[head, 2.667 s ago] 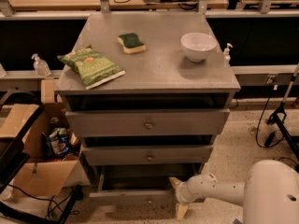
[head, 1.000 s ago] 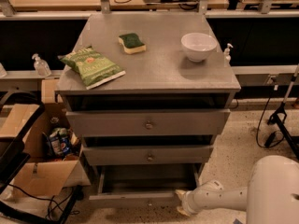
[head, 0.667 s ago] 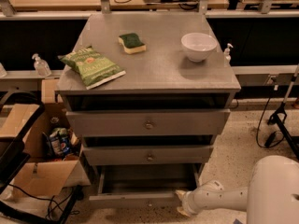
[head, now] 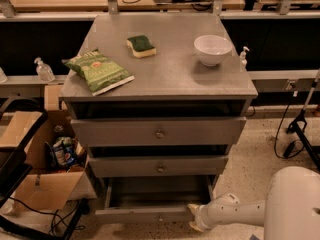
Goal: Open bottom drawer
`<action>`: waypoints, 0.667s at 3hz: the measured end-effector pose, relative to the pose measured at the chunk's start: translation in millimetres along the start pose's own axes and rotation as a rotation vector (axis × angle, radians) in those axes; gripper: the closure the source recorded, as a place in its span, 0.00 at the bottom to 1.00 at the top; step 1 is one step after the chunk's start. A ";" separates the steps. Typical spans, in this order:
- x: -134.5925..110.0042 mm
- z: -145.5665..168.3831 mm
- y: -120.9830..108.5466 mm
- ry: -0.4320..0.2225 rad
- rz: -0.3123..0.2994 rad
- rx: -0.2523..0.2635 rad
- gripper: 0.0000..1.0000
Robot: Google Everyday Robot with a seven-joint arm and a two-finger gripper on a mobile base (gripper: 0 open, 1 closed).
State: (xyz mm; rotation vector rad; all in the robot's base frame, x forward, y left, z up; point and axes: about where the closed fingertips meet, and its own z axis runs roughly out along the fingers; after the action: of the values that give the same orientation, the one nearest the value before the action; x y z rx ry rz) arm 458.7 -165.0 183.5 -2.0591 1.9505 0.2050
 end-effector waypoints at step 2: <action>0.0 0.0 0.0 0.000 0.000 0.000 1.00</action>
Offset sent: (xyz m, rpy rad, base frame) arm -0.1425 0.0378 -0.0248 -0.1251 0.3956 0.0734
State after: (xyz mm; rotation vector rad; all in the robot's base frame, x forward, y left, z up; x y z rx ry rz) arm 458.7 -165.0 183.5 -2.0591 1.9505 0.2050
